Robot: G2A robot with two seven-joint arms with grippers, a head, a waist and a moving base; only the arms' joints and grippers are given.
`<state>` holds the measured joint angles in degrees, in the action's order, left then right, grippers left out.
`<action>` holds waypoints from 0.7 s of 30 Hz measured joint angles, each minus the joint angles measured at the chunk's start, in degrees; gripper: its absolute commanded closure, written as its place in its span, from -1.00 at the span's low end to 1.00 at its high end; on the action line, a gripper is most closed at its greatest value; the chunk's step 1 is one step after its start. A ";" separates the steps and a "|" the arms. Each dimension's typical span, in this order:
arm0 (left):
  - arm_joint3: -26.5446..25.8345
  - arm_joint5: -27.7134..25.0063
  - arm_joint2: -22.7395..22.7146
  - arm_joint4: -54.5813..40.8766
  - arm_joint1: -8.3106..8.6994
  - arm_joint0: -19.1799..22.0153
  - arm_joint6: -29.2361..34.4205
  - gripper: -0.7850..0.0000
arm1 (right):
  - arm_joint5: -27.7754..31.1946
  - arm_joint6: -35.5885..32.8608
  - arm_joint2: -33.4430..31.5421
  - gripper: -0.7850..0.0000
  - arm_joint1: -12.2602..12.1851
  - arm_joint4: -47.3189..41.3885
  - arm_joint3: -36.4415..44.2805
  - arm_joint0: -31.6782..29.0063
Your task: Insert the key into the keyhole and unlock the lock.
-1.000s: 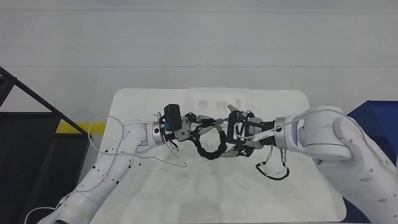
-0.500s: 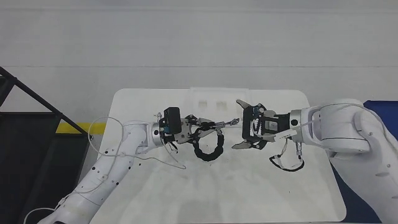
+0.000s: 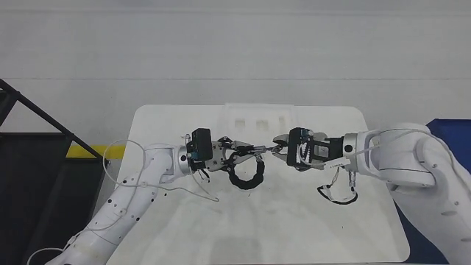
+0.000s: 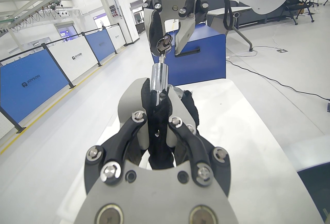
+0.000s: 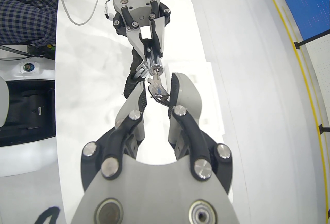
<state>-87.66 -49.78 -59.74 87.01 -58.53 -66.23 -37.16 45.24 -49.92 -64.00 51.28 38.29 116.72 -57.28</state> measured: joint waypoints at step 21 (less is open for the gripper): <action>-2.54 4.02 -0.45 4.17 0.26 -1.15 -2.32 1.00 | -17.73 -2.78 1.02 1.00 0.01 -21.94 -1.99 -1.61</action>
<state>-90.20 -45.76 -60.19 91.19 -58.27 -67.38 -39.48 27.52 -52.70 -62.98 51.29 16.35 114.73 -58.89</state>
